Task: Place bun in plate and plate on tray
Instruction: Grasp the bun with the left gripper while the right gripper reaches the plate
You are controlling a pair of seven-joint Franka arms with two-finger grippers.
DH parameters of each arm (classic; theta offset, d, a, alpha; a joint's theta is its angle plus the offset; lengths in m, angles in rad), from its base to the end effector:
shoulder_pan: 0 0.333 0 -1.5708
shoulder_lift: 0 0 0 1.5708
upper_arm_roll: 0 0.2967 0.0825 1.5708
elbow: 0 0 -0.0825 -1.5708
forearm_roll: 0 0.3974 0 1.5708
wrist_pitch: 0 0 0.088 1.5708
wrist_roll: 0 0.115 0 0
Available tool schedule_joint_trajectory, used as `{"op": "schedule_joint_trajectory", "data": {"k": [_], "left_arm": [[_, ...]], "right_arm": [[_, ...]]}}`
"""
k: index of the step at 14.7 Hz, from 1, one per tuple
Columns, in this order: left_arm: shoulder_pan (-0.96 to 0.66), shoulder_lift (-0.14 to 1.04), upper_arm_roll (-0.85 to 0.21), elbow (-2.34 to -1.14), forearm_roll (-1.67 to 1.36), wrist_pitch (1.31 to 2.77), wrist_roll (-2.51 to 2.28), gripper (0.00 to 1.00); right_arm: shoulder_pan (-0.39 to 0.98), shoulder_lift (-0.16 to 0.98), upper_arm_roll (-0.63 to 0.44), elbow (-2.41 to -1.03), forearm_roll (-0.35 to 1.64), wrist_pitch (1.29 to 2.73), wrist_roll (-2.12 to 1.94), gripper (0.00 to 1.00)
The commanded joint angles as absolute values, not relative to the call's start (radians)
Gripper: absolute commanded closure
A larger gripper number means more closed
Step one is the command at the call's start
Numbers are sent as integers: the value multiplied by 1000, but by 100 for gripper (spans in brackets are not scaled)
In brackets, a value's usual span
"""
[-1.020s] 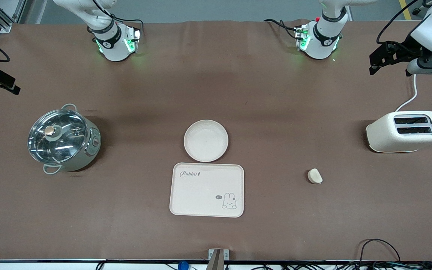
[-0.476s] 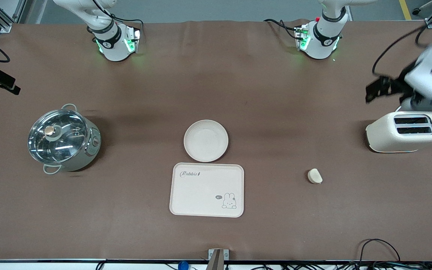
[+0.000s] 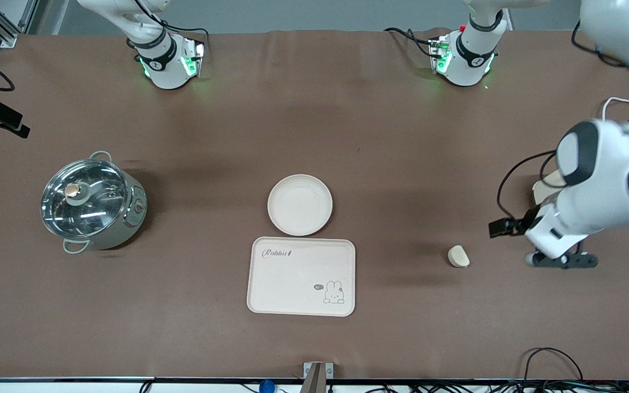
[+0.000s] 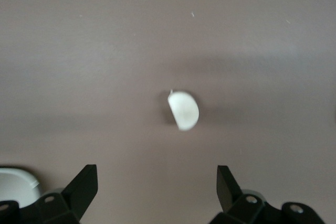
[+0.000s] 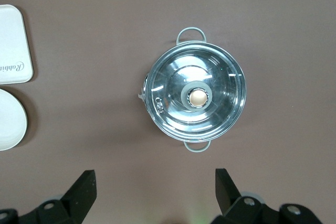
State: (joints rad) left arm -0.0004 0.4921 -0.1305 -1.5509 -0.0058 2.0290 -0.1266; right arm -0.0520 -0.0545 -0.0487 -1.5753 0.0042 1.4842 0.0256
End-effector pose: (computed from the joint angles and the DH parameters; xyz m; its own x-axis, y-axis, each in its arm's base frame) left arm 0.6861 -0.0799 0.3345 0.9997 0.0127 -0.0189 0.0139 -0.9978 0.0648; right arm 0.5400 -0.0548 0.6178 0.9914 -0.1254 -0.0368 -0.1257 -0.9921 -0.0059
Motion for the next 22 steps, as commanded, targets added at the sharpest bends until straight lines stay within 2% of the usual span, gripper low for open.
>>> {"op": "schedule_joint_trajectory", "data": {"k": [1,5,10,13,15,16,19,22], "left_arm": [[-18,572,-130,-1548,0,2121,-243,0],[-21,670,-130,-1574,2,2244,-340,0],[-48,753,-130,-1574,2,2342,-457,2],[-48,778,-130,-1577,2,2350,-460,33],[-49,772,-132,-1582,2,2344,-463,57],[-57,767,-133,-1582,2,2338,-474,65],[-158,732,-138,-1574,2,2267,-625,67],[-335,683,-141,-1569,2,2246,-864,65]], "right_arm": [[-57,-52,-41,-1571,20,1480,28,0],[-48,-6,-41,-1629,127,1503,28,0],[46,107,-40,-1813,270,1701,26,0],[135,196,-40,-1920,440,1914,26,0],[191,262,-40,-1942,485,2006,25,0],[222,284,-40,-1956,512,2043,25,0],[288,325,-40,-2002,613,2126,17,0],[383,339,-38,-2087,711,2265,17,0]]}}
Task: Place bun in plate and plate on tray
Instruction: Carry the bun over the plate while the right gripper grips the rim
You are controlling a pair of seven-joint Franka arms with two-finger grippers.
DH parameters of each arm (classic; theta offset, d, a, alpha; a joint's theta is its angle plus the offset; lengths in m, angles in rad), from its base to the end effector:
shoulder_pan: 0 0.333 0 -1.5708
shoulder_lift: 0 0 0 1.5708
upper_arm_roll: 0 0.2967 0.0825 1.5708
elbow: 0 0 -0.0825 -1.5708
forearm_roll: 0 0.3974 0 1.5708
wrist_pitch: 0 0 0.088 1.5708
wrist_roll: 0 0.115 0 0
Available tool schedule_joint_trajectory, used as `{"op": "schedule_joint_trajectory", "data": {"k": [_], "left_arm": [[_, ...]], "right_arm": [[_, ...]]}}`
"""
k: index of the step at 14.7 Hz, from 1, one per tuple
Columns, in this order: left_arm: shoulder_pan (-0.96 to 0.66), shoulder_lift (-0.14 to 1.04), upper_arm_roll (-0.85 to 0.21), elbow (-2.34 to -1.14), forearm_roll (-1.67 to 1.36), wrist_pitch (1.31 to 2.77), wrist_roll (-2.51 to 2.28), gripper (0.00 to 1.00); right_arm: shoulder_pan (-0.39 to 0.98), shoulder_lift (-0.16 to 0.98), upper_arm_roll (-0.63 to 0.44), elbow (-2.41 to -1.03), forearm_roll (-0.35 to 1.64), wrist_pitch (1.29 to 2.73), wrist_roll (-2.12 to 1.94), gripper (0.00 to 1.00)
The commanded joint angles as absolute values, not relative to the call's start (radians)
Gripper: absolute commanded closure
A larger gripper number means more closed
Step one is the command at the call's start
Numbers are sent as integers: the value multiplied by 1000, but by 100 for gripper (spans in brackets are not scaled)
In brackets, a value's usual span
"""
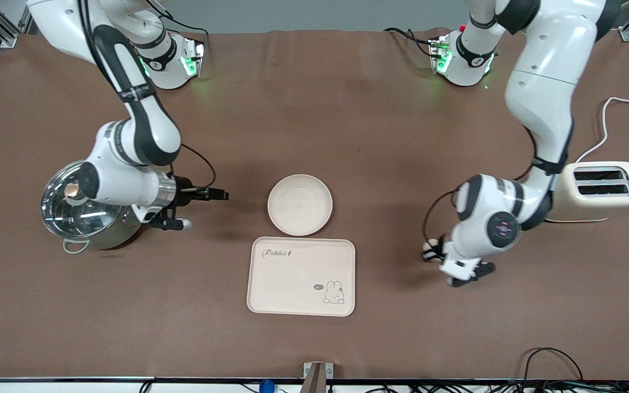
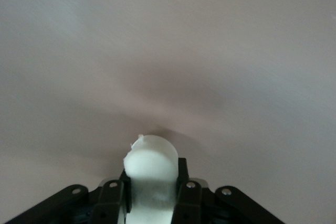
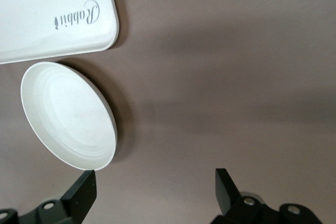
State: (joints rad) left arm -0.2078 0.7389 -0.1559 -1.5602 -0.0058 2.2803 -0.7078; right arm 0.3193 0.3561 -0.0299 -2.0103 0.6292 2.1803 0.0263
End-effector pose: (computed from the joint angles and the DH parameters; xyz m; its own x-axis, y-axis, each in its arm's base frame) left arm 0.6577 -0.2374 0.1823 0.9240 0.3738 -0.0807 0.3796 -0.9222 0.0742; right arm 0.5571 0.1929 0.2326 0.9591 -0.0892 -0.2686 -0.1945 -0.8972 -0.3966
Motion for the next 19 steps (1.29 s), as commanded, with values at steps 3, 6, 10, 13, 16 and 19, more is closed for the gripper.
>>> {"op": "schedule_joint_trajectory", "data": {"k": [3,6,10,13,16,19], "left_arm": [[-539,709,-137,-1514,2,2246,-1076,63],[-653,738,-129,-1494,2,2258,-1189,56],[-707,805,-130,-1450,5,2322,-1236,39],[-721,830,-121,-1428,9,2361,-1250,0],[-703,757,-115,-1425,23,2292,-1250,0],[-655,591,-61,-1424,47,2120,-1215,0]], "right_arm": [[466,391,-38,-2102,767,2391,17,0],[532,439,-40,-2086,828,2471,17,0],[569,505,-40,-2033,830,2485,17,10],[569,523,-40,-2016,830,2484,17,30],[572,526,-40,-2003,830,2484,15,40],[574,545,-40,-1983,828,2483,14,57]]}}
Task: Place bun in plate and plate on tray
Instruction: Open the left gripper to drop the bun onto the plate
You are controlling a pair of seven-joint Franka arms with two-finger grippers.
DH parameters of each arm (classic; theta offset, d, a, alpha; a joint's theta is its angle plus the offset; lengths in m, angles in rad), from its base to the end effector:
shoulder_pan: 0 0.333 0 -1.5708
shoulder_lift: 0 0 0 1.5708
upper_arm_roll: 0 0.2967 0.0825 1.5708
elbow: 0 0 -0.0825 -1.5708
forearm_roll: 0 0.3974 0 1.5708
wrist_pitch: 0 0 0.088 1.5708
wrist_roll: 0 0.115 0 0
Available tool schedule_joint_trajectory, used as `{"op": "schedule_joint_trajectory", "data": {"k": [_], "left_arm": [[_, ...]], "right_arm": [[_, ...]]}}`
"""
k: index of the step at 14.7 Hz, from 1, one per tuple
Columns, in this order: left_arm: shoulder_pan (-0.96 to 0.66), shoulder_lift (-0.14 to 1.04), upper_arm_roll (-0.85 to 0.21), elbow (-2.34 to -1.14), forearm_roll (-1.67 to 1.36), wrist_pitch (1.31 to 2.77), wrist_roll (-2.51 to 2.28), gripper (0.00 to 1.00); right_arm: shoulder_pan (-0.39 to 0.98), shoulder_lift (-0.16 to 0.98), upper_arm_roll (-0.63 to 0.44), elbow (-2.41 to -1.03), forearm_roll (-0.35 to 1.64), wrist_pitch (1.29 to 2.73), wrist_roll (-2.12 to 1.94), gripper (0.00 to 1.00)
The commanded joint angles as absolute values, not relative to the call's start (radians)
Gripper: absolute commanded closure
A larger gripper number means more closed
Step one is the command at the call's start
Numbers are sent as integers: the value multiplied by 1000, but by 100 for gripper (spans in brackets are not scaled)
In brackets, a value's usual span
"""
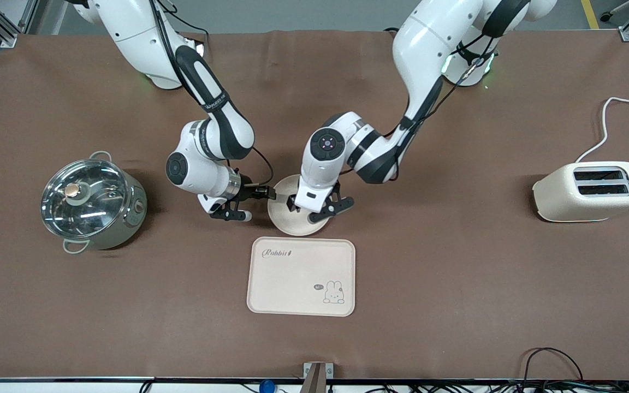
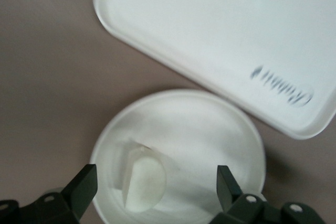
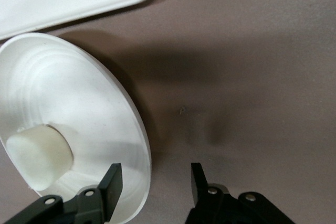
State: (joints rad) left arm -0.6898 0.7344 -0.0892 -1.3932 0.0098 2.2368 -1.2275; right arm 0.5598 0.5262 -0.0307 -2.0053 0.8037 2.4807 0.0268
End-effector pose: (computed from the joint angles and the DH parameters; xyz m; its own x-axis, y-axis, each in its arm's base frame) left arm 0.5363 -0.5117 0.2548 0.8922 0.4515 -0.0110 0.4493 -0.8850 0.1219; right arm 0.5160 0.3023 0.1507 0.9755 -0.1090 -0.1909 -0.1783 -0.9004 -0.3969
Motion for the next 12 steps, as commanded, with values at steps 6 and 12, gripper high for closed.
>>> {"op": "schedule_joint_trajectory", "data": {"k": [6,12], "left_arm": [[-435,303,-60,-1428,87,1860,-874,0],[-191,95,-64,-1433,71,1614,-332,0]], "right_arm": [[581,575,-40,-1951,828,2482,14,87],[565,565,-40,-1950,828,2461,-20,100]]}}
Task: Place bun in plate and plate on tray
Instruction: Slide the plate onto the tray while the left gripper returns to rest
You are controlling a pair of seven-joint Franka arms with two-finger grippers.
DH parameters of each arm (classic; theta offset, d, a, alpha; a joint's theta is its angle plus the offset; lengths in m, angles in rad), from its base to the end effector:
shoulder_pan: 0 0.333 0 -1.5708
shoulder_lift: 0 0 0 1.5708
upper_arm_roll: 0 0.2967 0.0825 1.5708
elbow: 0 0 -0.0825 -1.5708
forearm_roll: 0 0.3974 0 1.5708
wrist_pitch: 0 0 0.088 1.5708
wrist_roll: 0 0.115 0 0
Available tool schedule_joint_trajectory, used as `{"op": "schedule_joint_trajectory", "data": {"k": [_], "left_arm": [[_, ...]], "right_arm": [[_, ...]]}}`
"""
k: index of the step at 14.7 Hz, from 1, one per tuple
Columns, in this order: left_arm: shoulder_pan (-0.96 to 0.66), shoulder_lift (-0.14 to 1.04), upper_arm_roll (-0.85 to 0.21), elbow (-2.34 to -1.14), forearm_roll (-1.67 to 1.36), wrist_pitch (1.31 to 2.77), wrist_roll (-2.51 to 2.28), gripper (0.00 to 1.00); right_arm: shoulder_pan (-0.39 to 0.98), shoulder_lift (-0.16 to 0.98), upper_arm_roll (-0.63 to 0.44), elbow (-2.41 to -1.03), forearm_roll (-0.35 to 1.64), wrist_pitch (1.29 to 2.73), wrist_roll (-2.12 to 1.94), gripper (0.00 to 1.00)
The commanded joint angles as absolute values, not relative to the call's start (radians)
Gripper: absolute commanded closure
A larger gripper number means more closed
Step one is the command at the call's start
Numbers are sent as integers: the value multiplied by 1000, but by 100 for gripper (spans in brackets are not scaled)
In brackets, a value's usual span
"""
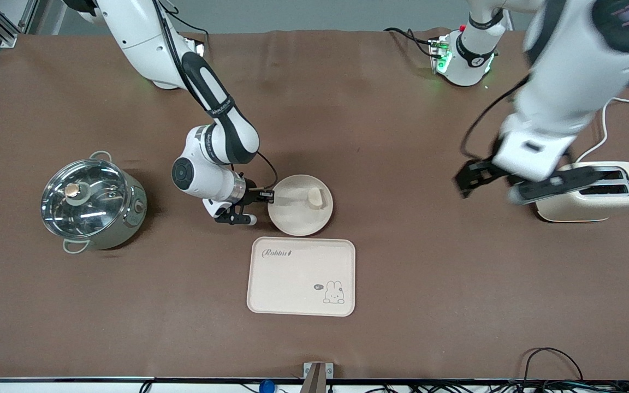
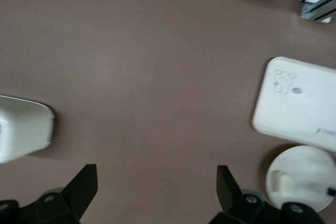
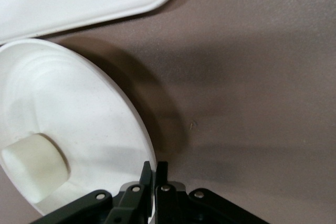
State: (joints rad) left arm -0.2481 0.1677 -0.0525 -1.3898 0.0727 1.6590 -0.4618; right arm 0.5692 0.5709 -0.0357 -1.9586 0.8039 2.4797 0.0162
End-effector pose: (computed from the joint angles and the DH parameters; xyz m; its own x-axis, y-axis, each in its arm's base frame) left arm 0.6013 -0.1754 0.5944 0.9804 0.1571 0.1192 0.1597 -0.9871 -0.0120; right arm 0.5233 0.3098 0.1414 0.9785 -0.0938 -0.1838 -0.1612 -0.9033 -0.3975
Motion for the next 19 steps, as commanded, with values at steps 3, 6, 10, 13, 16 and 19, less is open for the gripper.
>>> {"op": "schedule_joint_trajectory", "data": {"k": [3,6,10,13,16,19], "left_arm": [[-86,14,-63,-1449,-7,1522,-158,0],[-68,-134,-57,-1612,-23,1525,-77,0],[-74,-273,-69,-1770,-18,1525,-75,0],[-72,-255,-69,-1752,-11,1526,-69,0],[-74,-235,-69,-1736,-9,1531,-69,0],[-72,-215,-69,-1732,-9,1560,-69,0]], "right_arm": [[546,540,-43,-1904,830,2370,-12,100],[537,563,-46,-1786,815,2349,-14,100],[494,708,-48,-1568,747,2281,-12,100],[433,858,-48,-1354,747,2114,11,100],[388,986,-49,-1119,744,1968,145,100],[391,1060,-69,-993,733,1967,207,100]]}}
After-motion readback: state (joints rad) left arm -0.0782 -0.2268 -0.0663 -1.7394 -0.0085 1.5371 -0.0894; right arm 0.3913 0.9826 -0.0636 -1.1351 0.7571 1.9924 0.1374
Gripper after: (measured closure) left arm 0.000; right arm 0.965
